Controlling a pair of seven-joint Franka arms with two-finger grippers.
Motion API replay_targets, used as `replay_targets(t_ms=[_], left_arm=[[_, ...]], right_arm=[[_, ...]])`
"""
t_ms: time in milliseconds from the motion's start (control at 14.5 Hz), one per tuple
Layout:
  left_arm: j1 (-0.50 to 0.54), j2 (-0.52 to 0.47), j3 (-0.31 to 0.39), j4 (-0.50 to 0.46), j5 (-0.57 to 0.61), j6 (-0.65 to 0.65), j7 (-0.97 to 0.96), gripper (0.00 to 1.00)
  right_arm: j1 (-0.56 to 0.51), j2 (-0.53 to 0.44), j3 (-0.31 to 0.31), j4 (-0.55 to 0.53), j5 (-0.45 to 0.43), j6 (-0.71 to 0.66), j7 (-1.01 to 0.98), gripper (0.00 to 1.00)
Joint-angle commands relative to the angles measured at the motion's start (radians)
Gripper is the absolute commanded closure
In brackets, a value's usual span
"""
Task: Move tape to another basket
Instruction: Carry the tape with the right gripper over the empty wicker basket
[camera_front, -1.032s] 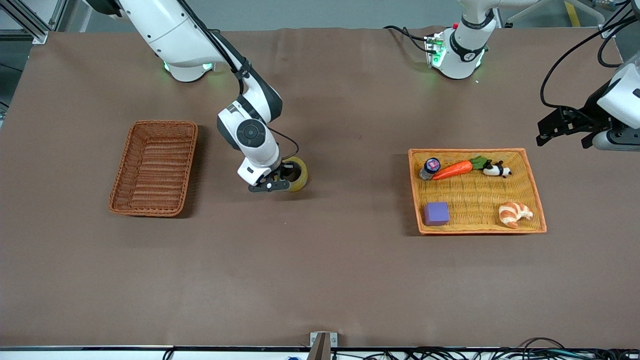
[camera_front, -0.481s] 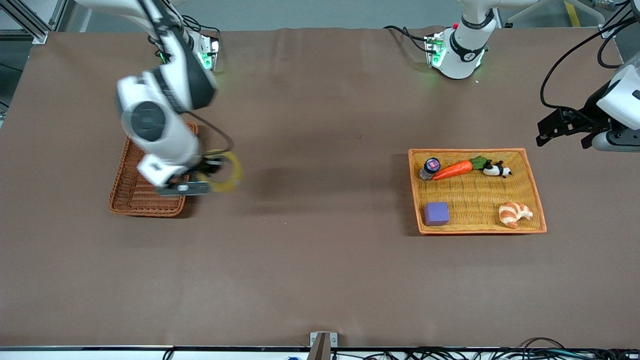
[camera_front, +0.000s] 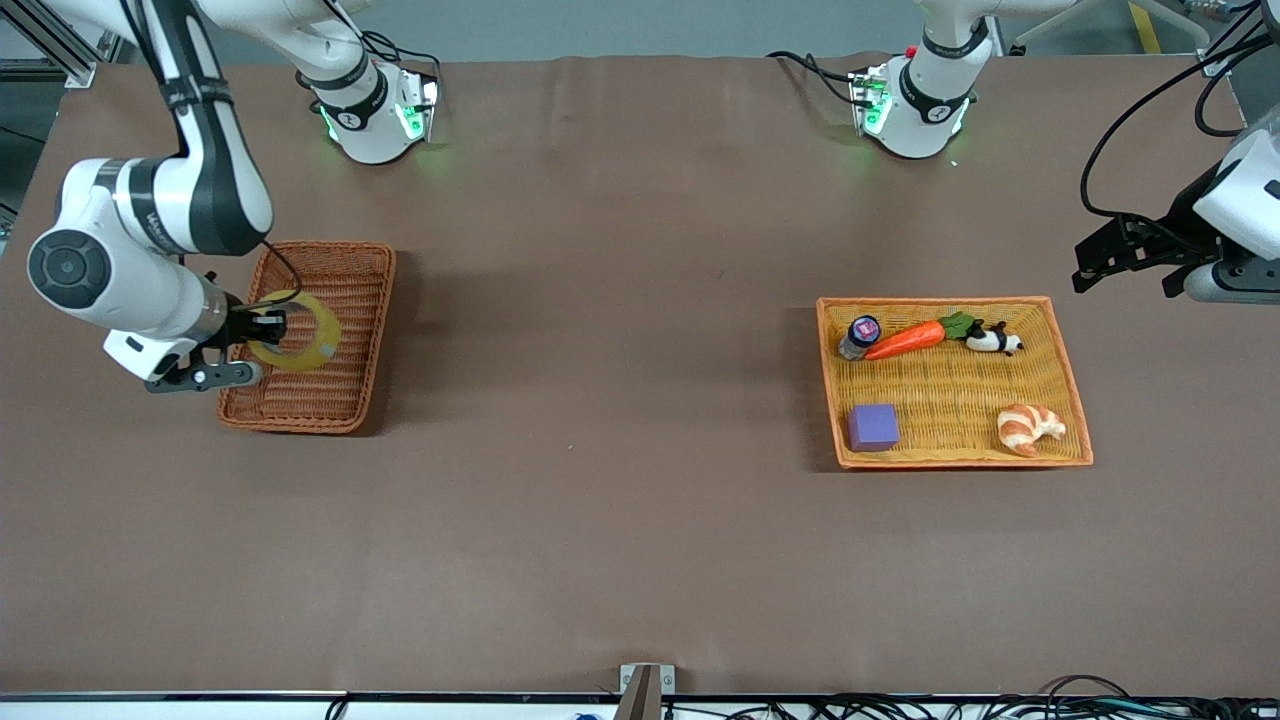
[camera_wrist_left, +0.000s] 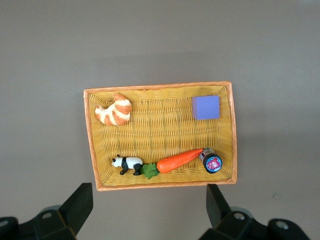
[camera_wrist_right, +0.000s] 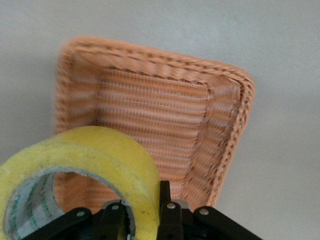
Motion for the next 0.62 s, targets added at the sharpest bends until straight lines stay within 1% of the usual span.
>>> replay_targets(t_ms=[0,138,206,344,413,481,550], left_arm=[[-0.004,-0.003,0.003,0.008,0.019,-0.008,0.0,0.0],[-0.004,-0.005,0.003,0.01,0.019,-0.008,0.002,0.0],[-0.003,-0.006,0.006,0.013,0.019,-0.008,0.011,0.0],[-0.007,-0.003,0.006,0.017,0.021,-0.009,-0.004,0.0],[-0.006,-0.005,0.003,0.016,0.021,-0.009,-0.004,0.0],[-0.006,-0.003,0.003,0.016,0.021,-0.011,0.002,0.0],[-0.004,-0.003,0.001,0.017,0.022,-0.011,-0.001,0.0]], right_arm=[[0.004,-0.047,-0.073,-0.171,0.013,0.172,-0.122,0.98],[0.002,-0.037,-0.077,-0.244,0.019,0.273,-0.13,0.98],[0.004,-0.029,-0.077,-0.278,0.053,0.337,-0.13,0.98],[0.011,0.022,-0.077,-0.289,0.09,0.405,-0.13,0.97],[0.013,0.032,-0.077,-0.289,0.094,0.428,-0.131,0.95],[0.013,0.037,-0.077,-0.291,0.094,0.434,-0.136,0.87],[0.013,0.046,-0.077,-0.292,0.096,0.436,-0.138,0.85]])
